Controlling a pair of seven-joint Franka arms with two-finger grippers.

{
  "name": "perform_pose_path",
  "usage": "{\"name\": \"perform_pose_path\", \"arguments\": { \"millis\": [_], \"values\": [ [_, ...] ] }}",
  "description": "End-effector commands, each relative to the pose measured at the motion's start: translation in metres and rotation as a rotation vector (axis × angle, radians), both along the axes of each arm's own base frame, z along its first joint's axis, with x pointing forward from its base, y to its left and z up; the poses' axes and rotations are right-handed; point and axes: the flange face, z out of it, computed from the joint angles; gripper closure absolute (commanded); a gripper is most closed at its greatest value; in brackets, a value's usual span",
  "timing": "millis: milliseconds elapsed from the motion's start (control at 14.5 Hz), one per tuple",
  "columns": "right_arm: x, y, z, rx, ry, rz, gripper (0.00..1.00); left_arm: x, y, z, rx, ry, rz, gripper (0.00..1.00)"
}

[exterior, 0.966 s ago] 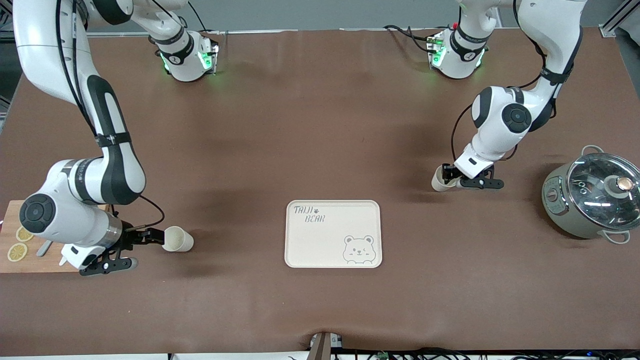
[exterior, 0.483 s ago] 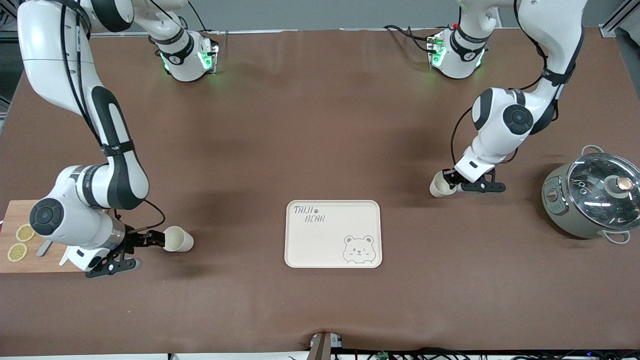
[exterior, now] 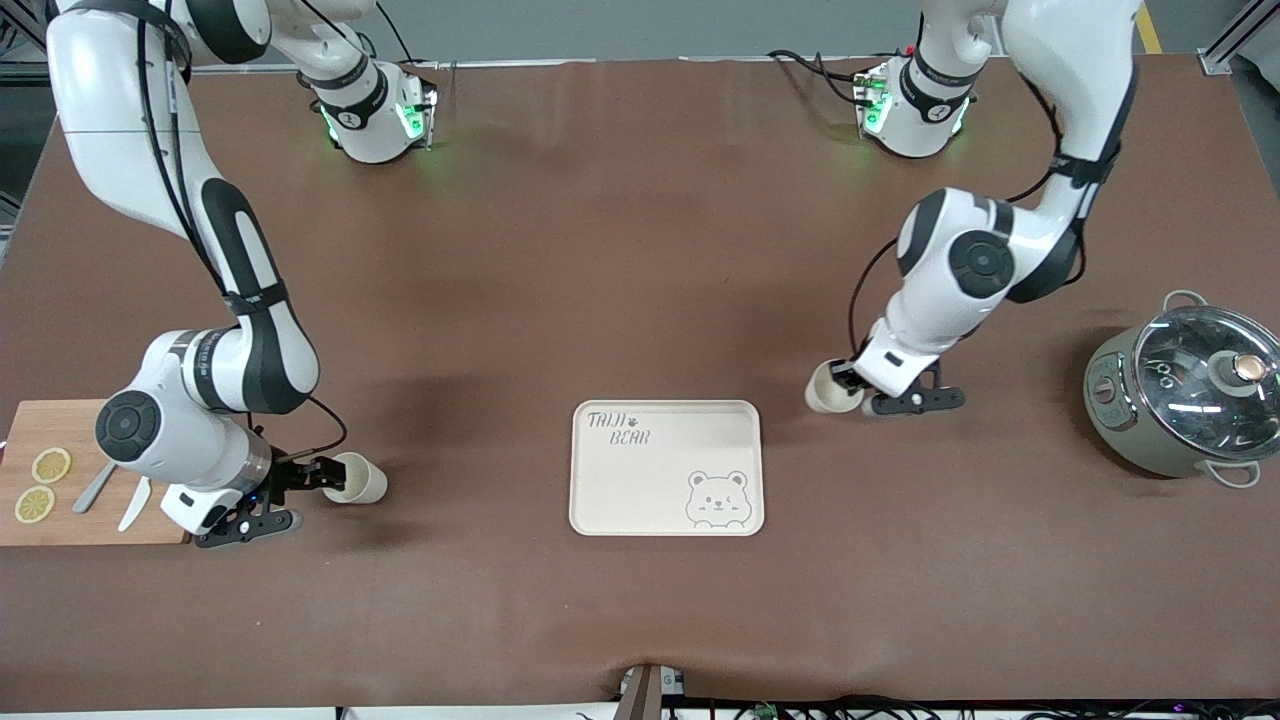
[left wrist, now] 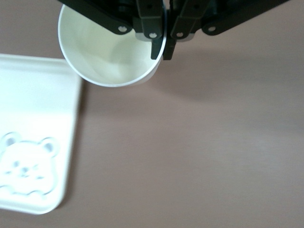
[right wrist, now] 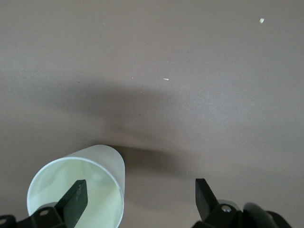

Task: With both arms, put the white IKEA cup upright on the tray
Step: 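Carry the held cup over the tray with the left gripper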

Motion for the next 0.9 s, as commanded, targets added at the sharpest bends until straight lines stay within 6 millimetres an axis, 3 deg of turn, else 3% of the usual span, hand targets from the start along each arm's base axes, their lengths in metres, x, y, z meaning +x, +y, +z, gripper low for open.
{"name": "perform_pose_path", "arguments": {
  "millis": [0, 414, 552, 828],
  "values": [
    [-0.003, 0.000, -0.002, -0.001, -0.007, 0.013, 0.00, 0.016, -0.042, 0.000, -0.010, -0.005, 0.050, 1.00],
    [-0.008, 0.004, -0.012, 0.001, -0.020, 0.013, 0.00, 0.039, -0.125, -0.004, 0.030, 0.016, 0.140, 1.00],
    [-0.009, 0.009, -0.014, 0.003, -0.018, 0.017, 0.00, 0.043, -0.142, -0.011, 0.028, 0.008, 0.155, 1.00],
    [-0.008, 0.015, -0.022, 0.007, -0.026, 0.020, 0.00, 0.044, -0.147, -0.037, 0.089, -0.013, 0.156, 1.00]
  ]
}}
